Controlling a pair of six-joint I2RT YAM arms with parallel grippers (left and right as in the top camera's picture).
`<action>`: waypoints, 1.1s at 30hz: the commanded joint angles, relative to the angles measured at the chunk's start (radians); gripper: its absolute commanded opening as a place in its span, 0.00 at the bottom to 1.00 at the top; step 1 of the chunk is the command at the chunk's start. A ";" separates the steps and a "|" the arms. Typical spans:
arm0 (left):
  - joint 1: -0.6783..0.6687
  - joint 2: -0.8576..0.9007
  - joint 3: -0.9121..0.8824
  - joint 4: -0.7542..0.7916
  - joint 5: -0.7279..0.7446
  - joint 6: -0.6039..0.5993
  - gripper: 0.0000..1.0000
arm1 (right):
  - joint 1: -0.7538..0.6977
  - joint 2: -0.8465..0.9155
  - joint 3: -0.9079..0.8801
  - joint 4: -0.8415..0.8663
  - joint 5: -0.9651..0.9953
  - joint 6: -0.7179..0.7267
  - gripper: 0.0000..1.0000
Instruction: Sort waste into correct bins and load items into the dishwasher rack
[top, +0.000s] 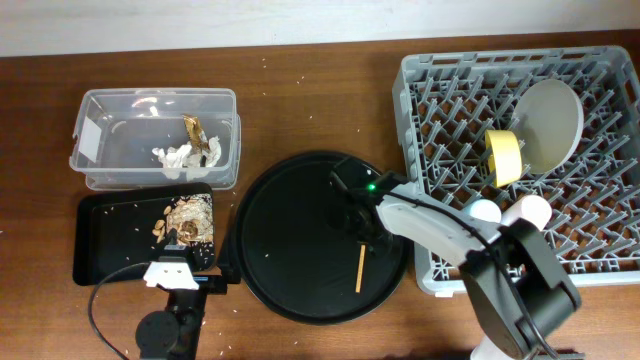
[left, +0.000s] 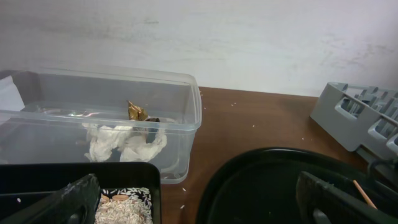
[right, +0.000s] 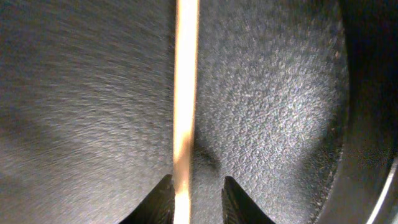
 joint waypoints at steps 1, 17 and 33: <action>0.006 -0.004 -0.007 0.000 0.010 0.006 0.99 | 0.003 0.008 -0.006 0.003 0.023 0.033 0.21; 0.006 -0.004 -0.007 0.000 0.011 0.005 0.99 | -0.365 -0.325 0.200 -0.012 0.240 -0.630 0.04; 0.006 -0.004 -0.007 0.000 0.011 0.006 0.99 | -0.158 -0.808 0.350 -0.304 -0.157 -0.606 0.99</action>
